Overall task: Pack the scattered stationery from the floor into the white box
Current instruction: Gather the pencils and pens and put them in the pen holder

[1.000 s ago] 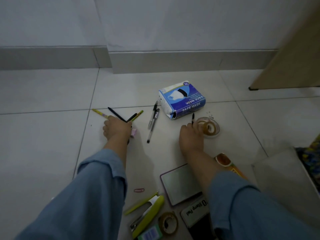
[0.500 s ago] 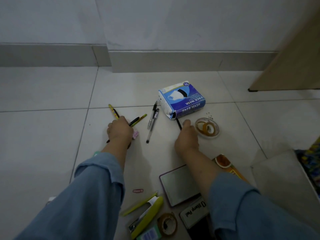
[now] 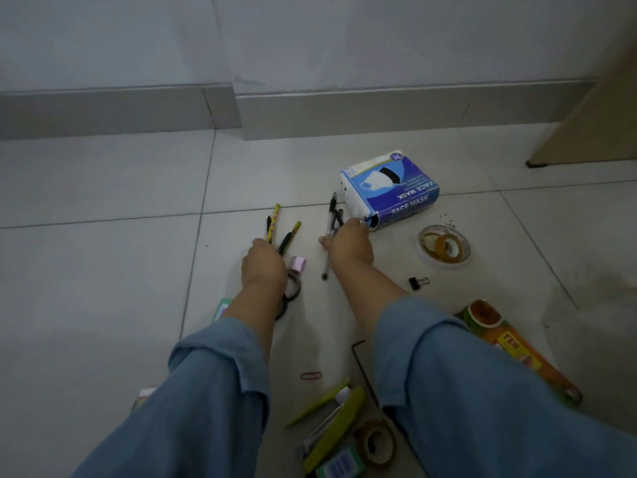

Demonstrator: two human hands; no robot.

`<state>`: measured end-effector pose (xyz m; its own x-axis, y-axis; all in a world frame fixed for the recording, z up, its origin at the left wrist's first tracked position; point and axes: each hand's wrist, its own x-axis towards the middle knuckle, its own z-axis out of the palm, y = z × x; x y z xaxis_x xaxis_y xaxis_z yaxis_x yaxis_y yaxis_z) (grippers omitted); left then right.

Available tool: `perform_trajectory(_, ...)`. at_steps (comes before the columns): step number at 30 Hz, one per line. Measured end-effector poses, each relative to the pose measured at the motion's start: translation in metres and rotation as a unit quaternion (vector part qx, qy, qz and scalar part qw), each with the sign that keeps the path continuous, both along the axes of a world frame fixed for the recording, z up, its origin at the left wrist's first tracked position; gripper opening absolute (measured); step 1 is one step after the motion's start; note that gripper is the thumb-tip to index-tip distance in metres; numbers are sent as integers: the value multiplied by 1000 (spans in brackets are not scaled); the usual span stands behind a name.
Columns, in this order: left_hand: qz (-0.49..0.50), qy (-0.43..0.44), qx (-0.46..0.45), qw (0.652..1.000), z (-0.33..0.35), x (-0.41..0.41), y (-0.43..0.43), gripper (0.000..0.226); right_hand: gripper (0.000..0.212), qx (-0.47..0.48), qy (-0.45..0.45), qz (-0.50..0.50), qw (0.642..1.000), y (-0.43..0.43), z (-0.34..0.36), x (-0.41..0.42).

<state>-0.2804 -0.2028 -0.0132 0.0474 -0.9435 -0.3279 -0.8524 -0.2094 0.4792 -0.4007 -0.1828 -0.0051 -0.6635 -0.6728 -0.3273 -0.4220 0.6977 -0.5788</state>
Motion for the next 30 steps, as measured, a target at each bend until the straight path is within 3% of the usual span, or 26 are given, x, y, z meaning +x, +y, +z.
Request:
perform_trajectory(3,-70,-67,15,995,0,0,-2,26,32,-18,-4,-16,1000,1,-3,-4)
perform_trajectory(10,-137,-131,21,982,-1,-2,7,35,34,82,-9,27,996,6,1,-9)
perform_trajectory(14,-51,-6,-24,998,20,-5,12,32,33,128,-17,105,986,26,4,-12)
perform_trajectory(16,-27,82,-44,995,35,-10,15,28,31,102,-54,120,986,38,10,-17)
perform_trajectory(19,-25,174,-71,982,54,-25,25,23,22,-18,-210,85,974,61,26,-25)
perform_trajectory(23,-35,274,-85,957,79,-54,53,18,12,-167,-386,2,907,102,58,-33)
perform_trajectory(26,-34,361,-60,930,99,-82,83,9,15,-224,-404,-24,886,137,91,-46)
perform_trajectory(30,-36,445,7,895,123,-124,130,11,19,-224,-346,-30,911,190,137,-83)
